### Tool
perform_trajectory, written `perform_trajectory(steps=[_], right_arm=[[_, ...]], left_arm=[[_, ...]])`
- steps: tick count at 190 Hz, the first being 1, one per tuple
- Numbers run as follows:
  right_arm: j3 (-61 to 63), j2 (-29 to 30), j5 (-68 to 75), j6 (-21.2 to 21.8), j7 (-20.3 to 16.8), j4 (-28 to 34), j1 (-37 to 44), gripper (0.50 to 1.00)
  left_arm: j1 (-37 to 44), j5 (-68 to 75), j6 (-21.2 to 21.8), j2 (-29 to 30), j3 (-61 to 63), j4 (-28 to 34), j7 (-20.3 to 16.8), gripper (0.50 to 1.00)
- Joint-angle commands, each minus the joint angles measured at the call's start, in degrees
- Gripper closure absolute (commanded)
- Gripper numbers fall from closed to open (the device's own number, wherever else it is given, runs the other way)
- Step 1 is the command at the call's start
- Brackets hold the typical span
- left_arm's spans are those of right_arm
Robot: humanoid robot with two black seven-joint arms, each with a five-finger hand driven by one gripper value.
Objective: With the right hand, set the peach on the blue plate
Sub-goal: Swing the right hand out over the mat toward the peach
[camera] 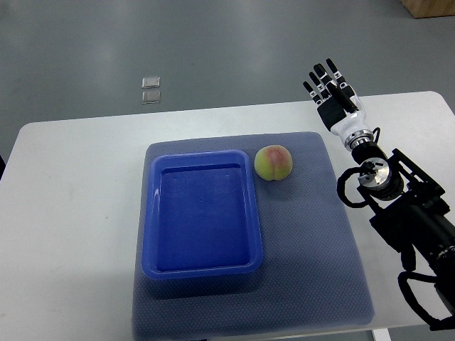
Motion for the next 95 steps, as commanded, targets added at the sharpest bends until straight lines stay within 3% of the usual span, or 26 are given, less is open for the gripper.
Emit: perform_trajectory(steps=[1, 65, 95], right_arm=[[0.0, 0.0, 0.0, -0.01, 0.0, 0.0, -0.09, 0.568], [-1.49, 0.0, -0.62, 0.34, 0.0, 0.35, 0.88, 0.57], [-12.3, -2.02, -3.16, 0.25, -0.09, 0.44, 4.83, 0.57]], left_arm=[[0.0, 0.0, -0.07, 0.0, 0.0, 0.0, 0.0, 0.5], [0.0, 0.0, 0.02, 0.0, 0.0, 0.0, 0.0, 0.5], [0.0, 0.0, 0.02, 0.0, 0.0, 0.0, 0.0, 0.5]])
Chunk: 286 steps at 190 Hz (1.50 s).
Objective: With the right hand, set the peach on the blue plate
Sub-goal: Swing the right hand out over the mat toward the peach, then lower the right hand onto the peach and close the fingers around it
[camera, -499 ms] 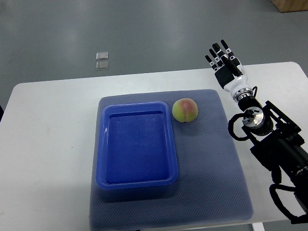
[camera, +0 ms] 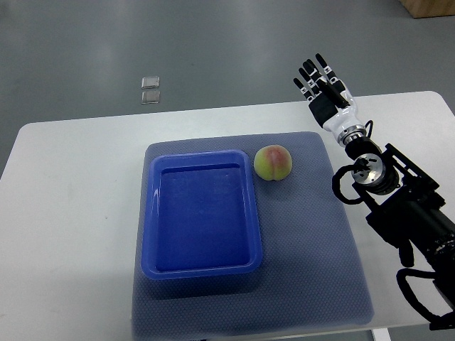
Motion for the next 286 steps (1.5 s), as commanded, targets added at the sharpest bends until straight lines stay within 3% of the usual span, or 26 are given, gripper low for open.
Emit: perform_trajectory(steps=[1, 48, 49, 56, 84, 120, 121, 127, 147, 148, 165, 166, 168, 186, 210, 246, 286], right_arm=[[-5.75, -1.77, -1.6, 0.06, -0.02, 0.06, 2.21, 0.57], [-17.53, -5.63, -12.94, -0.29, 0.07, 0.23, 9.07, 0.57], [-20.66, -7.2, -18.51, -0.12, -0.02, 0.93, 11.24, 0.57], [-23.06, -8.36, -22.35, 0.15, -0.1, 1.81, 12.67, 0.57], [-37.03, -14.24, -39.48, 3.66, -0.37, 7.26, 19.52, 0.57], [-48.64, -17.67, -43.79, 6.74, -0.37, 10.69, 26.73, 0.568], [-53.69, -18.2, -44.14, 8.83, -0.54, 11.21, 29.61, 0.568], [-57.42, -18.46, -44.76, 10.34, -0.89, 11.66, 31.74, 0.568], [-63.76, -18.64, -47.13, 12.01, -2.21, 12.45, 35.08, 0.568], [-66.98, -18.38, -48.96, 12.1, -4.22, 12.45, 36.74, 0.568], [-67.8, -18.03, -49.42, 11.84, -5.82, 12.36, 37.19, 0.568], [-68.06, -17.85, -49.5, 11.75, -8.17, 12.36, 37.19, 0.568], [-68.15, -17.76, -49.5, 11.75, -8.71, 12.36, 37.19, 0.568], [-68.59, -17.5, -49.59, 11.75, -10.64, 12.27, 36.84, 0.568], [-68.59, -17.32, -49.86, 11.57, -10.74, 12.1, 36.14, 0.57], [-68.86, -14.86, -49.86, 6.65, -10.74, 11.39, 32.01, 0.57], [-68.94, -13.45, -51.35, 4.01, -10.74, 9.55, 29.46, 0.57]], left_arm=[[0.0, 0.0, 0.0, 0.0, 0.0, -0.01, 0.0, 0.5], [0.0, -0.09, 0.0, 0.0, 0.0, -0.01, 0.0, 0.5], [0.0, -0.09, 0.0, 0.0, 0.0, -0.01, 0.0, 0.5], [0.0, -0.09, 0.0, 0.0, -0.09, -0.01, 0.0, 0.5], [0.0, -0.18, -0.09, 0.0, -0.09, -0.01, 0.0, 0.5], [0.0, -0.27, -0.09, 0.0, -0.09, -0.01, 0.0, 0.5], [0.0, -0.27, -0.09, 0.0, -0.17, -0.01, 0.0, 0.5], [0.0, -0.27, -0.09, 0.0, -0.18, -0.01, 0.0, 0.5], [0.0, -0.27, -0.09, 0.0, -0.18, -0.01, 0.0, 0.5], [0.0, -0.27, -0.09, 0.0, -0.18, -0.01, 0.0, 0.5], [0.0, -0.27, -0.09, 0.0, -0.18, -0.01, 0.0, 0.5], [0.0, -0.27, -0.09, 0.0, -0.18, -0.01, 0.0, 0.5], [0.0, -0.27, -0.09, 0.0, -0.18, -0.01, 0.0, 0.5], [0.0, -0.27, -0.09, 0.0, -0.18, -0.01, 0.0, 0.5], [0.0, -0.27, -0.09, 0.0, -0.18, -0.01, 0.0, 0.5], [0.0, -0.27, -0.09, 0.0, -0.18, -0.01, 0.0, 0.5], [0.0, -0.27, -0.09, 0.0, -0.18, -0.01, 0.0, 0.5]])
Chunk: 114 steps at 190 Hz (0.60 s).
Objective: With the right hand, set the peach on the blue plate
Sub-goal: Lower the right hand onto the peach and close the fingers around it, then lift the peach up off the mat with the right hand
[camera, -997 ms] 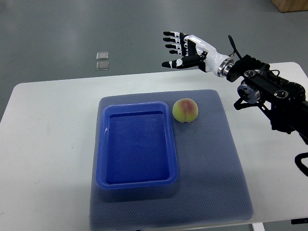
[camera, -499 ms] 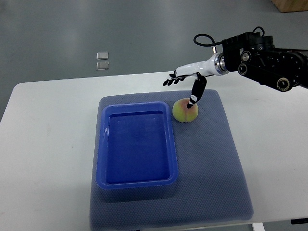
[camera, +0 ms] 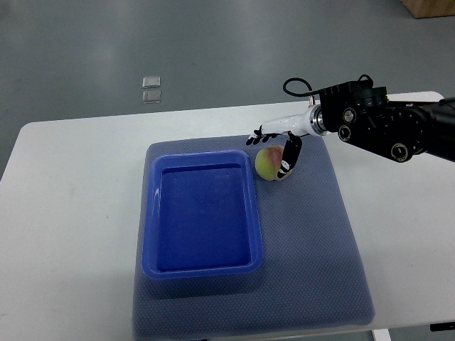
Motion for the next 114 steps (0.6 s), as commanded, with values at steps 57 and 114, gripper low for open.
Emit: perform_trajectory(steps=[57, 114], right_arm=[[-1.85, 0.73, -1.43, -5.03, 0.09, -1.16, -2.96, 0.603], [-2.91, 0.47, -1.35, -7.23, 0.09, -1.69, -2.96, 0.946]], left_arm=[[0.0, 0.01, 0.01, 0.0, 0.0, 0.0, 0.0, 0.5], [0.0, 0.01, 0.01, 0.0, 0.0, 0.0, 0.0, 0.5]])
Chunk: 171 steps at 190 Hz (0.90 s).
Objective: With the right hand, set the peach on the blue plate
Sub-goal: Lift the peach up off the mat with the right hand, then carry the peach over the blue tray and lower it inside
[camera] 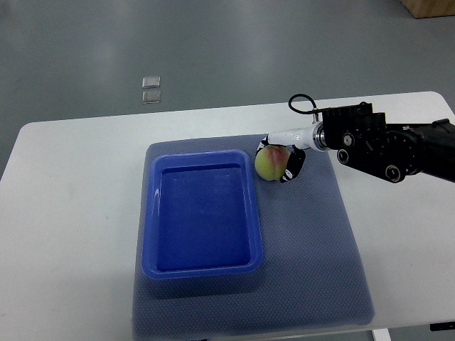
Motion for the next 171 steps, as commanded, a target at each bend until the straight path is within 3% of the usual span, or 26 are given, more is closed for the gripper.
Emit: perform_trajectory(steps=[1, 44, 60, 71, 72, 74, 116, 149, 171], right_arm=[[-0.07, -0.43, 0.05, 0.03, 0.0, 0.05, 0.34, 0.953], [0.54, -3.6, 0.66, 1.26, -0.09, 2.07, 2.62, 0.971], [1.95, -10.88, 2.94, 4.51, -0.09, 10.68, 9.74, 0.971], [2.04, -11.68, 3.12, 4.86, -0.09, 11.39, 10.36, 0.971], [2.21, -15.25, 4.08, 6.6, -0.09, 14.7, 13.66, 0.969], [2.21, -16.16, 4.35, 6.97, -0.09, 15.51, 14.39, 0.969], [2.21, -28.82, 6.2, 11.72, -0.09, 28.44, 23.98, 0.953], [2.21, -30.67, 6.11, 11.54, -0.17, 31.08, 24.77, 0.951], [2.21, -28.12, 6.37, 10.84, -0.26, 31.25, 24.77, 0.948]], left_arm=[[0.0, -0.08, 0.0, 0.0, 0.0, 0.0, 0.0, 0.5], [0.0, 0.01, 0.0, 0.0, 0.0, 0.0, 0.0, 0.5], [0.0, 0.01, 0.0, 0.0, -0.08, 0.0, 0.0, 0.5], [0.0, 0.01, 0.0, 0.0, -0.08, 0.0, 0.0, 0.5], [0.0, 0.01, 0.0, 0.0, -0.08, 0.0, 0.0, 0.5], [0.0, 0.01, 0.0, 0.0, -0.08, 0.0, 0.0, 0.5], [0.0, 0.01, 0.0, 0.0, 0.0, -0.09, 0.0, 0.5], [0.0, 0.01, 0.0, 0.0, 0.09, -1.06, 0.0, 0.5], [0.0, 0.01, 0.0, 0.0, 0.09, -1.23, 0.0, 0.5]])
